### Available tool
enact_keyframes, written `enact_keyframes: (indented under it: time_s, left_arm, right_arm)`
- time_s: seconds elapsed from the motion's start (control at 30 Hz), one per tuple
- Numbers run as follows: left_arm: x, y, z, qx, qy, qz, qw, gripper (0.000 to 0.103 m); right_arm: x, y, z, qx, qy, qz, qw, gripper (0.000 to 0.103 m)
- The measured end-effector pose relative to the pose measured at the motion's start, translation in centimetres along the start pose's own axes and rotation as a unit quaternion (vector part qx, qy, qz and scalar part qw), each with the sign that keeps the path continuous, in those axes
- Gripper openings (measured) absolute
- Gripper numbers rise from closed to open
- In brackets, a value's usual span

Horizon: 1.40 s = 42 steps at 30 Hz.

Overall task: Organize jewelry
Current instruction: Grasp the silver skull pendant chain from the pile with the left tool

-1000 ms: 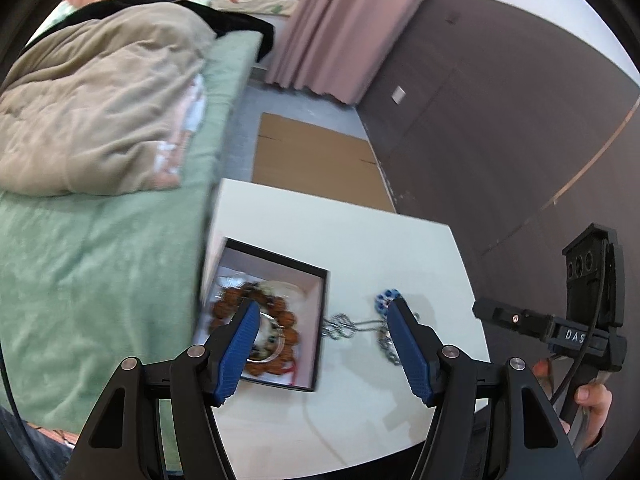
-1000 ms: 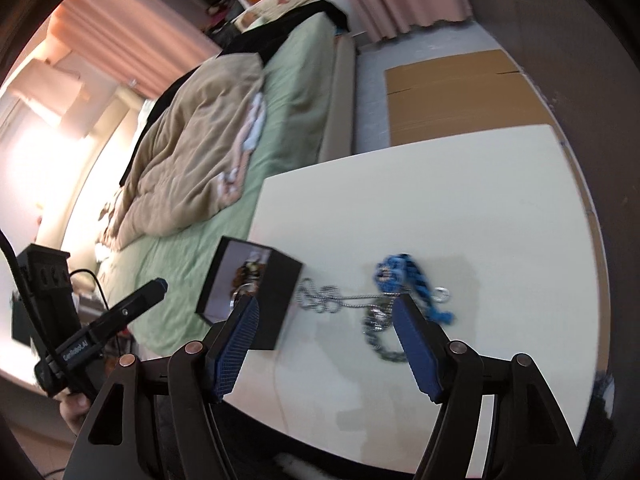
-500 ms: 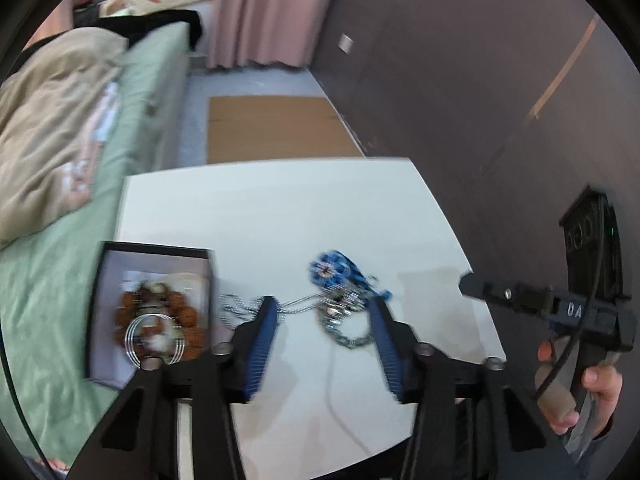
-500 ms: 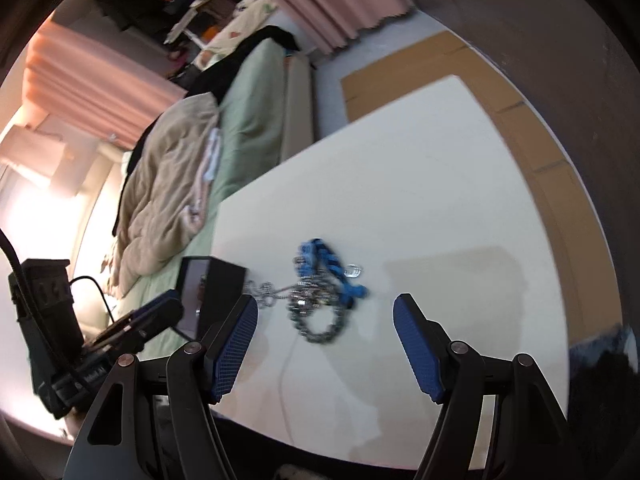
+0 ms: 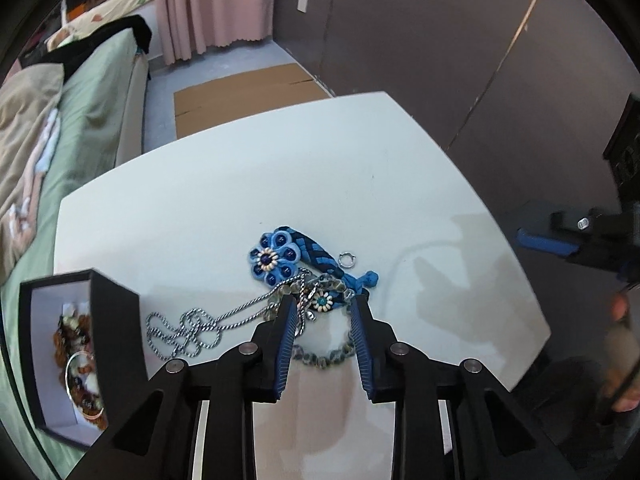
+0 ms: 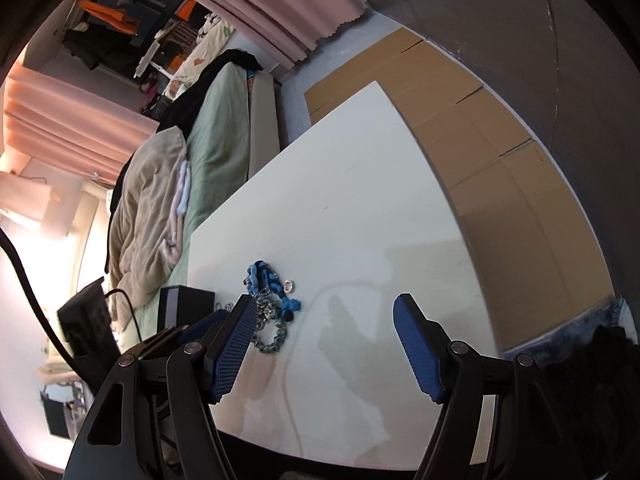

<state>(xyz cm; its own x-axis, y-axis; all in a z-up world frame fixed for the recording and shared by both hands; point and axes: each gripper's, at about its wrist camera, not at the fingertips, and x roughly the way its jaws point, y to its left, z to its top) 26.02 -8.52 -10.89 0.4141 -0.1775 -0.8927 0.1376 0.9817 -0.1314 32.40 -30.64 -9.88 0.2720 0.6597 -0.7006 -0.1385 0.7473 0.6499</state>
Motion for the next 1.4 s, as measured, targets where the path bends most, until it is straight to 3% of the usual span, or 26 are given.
enact_keyframes:
  time_s: [0.33,0.7,0.83,0.93,1.1,1.4]
  left_arm:
    - [2.8,-0.4,0.0,0.030,0.015,0.041,0.9986,0.029]
    - [3.3,0.0,-0.3,0.050,0.028,0.044,0.9974,0.029]
    - [3.4,0.5,0.2,0.039,0.033,0.053,0.9973,0.014]
    - [2.9,0.9,-0.2,0.020,0.039,0.031,0.9986,0.014]
    - [0.2,1.1,-0.5,0.000,0.014,0.002,0.9999,0.014]
    - [-6.7,2.2,0.7,-0.023,-0.058,-0.012,0.9980,0.014]
  right_arm:
    - [0.1,0.1,0.3,-0.004,0.002,0.009,1.000,0.071]
    - [0.4,0.1,0.2,-0.009,0.009,0.006,1.000,0.071]
    - [0.3,0.5,-0.1,-0.015,0.010,0.003,1.000,0.071]
    - [0.3,0.9,-0.3,-0.017,0.009,0.002,1.000,0.071]
    - [0.6,1.2,-0.3,-0.017,0.012,-0.003,1.000,0.071]
    - [2.2,2.3,-0.4,-0.022,0.026,-0.003,0.999,0.071]
